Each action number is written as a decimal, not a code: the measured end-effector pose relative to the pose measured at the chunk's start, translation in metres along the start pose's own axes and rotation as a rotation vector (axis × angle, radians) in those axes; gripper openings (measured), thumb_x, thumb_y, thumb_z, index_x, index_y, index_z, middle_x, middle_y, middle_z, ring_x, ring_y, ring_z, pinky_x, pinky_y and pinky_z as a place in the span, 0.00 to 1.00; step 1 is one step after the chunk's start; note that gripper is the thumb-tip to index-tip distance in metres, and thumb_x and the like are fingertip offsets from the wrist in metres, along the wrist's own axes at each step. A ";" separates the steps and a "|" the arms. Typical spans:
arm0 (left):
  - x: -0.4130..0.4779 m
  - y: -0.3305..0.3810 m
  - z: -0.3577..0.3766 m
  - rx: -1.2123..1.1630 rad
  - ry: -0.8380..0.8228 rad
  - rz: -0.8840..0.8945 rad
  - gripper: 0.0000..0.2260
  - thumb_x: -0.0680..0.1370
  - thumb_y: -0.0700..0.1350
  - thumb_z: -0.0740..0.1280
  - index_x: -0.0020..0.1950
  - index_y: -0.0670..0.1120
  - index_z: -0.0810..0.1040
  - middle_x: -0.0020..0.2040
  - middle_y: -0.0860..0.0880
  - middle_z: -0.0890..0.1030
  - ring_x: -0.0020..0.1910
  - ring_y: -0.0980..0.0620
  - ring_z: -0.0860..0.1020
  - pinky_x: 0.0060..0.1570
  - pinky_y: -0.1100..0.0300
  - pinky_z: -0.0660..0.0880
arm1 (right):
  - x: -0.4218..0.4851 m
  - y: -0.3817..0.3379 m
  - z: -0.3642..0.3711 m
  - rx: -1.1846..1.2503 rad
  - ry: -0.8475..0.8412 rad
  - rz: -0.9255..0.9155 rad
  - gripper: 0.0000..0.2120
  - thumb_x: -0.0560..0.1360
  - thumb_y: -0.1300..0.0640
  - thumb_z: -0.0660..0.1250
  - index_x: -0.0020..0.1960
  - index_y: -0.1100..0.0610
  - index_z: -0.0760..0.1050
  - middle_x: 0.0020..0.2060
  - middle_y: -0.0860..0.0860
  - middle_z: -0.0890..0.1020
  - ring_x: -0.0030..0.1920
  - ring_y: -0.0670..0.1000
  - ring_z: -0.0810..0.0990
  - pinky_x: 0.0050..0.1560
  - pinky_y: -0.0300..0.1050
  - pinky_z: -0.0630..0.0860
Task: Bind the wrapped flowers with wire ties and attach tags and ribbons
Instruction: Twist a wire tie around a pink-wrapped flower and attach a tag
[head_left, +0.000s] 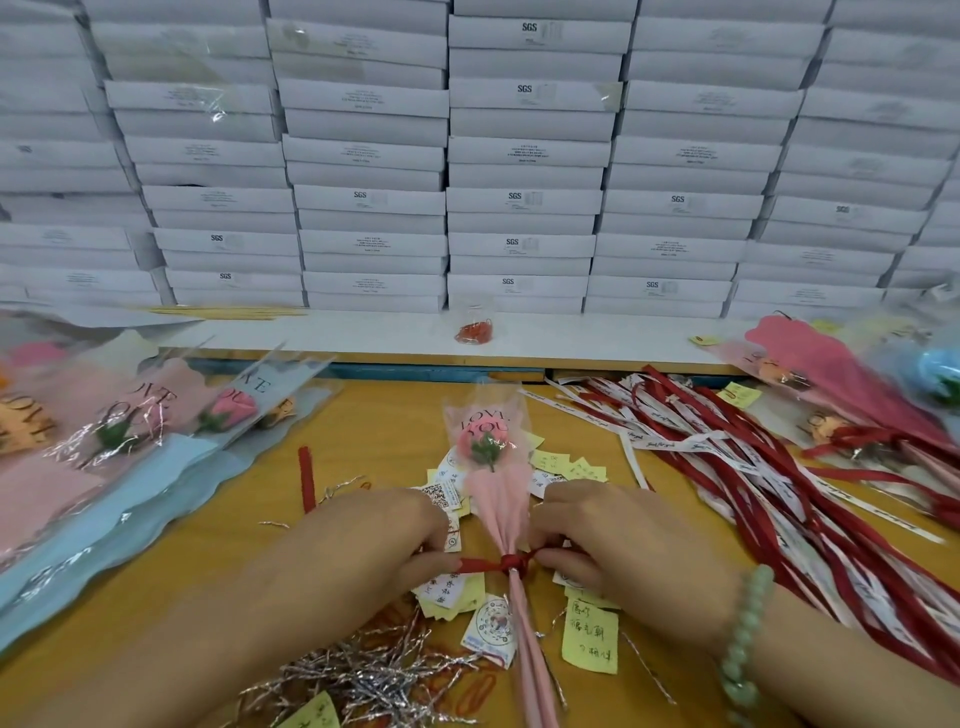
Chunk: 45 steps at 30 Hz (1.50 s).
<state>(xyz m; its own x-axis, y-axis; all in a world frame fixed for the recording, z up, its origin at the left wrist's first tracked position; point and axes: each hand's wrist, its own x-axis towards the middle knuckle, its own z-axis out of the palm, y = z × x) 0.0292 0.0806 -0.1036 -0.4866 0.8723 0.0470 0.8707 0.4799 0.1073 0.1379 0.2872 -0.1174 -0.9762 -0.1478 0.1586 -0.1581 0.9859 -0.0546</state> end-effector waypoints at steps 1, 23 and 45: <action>0.000 -0.001 -0.004 -0.028 -0.025 -0.009 0.22 0.75 0.66 0.59 0.40 0.48 0.75 0.40 0.54 0.75 0.39 0.56 0.74 0.39 0.64 0.72 | 0.000 0.000 0.000 0.003 -0.001 0.003 0.09 0.81 0.46 0.59 0.57 0.45 0.74 0.51 0.41 0.74 0.54 0.42 0.72 0.43 0.37 0.66; 0.032 0.031 0.019 -1.226 0.146 -0.209 0.12 0.83 0.37 0.60 0.52 0.44 0.83 0.33 0.46 0.80 0.29 0.56 0.76 0.34 0.63 0.72 | -0.001 -0.002 -0.003 0.971 0.094 0.291 0.09 0.74 0.64 0.70 0.47 0.57 0.70 0.38 0.50 0.82 0.37 0.50 0.83 0.37 0.44 0.76; 0.034 0.033 0.044 -0.792 0.144 0.005 0.09 0.76 0.45 0.71 0.43 0.38 0.80 0.38 0.48 0.74 0.35 0.59 0.70 0.39 0.63 0.68 | 0.001 -0.005 -0.008 1.561 0.021 0.411 0.03 0.79 0.65 0.63 0.51 0.62 0.76 0.46 0.61 0.85 0.49 0.57 0.86 0.46 0.40 0.82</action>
<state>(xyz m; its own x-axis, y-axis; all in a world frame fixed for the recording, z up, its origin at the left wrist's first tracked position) 0.0445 0.1300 -0.1424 -0.5341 0.8278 0.1715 0.5903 0.2200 0.7766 0.1385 0.2831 -0.1092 -0.9885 0.1067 -0.1070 0.0984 -0.0827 -0.9917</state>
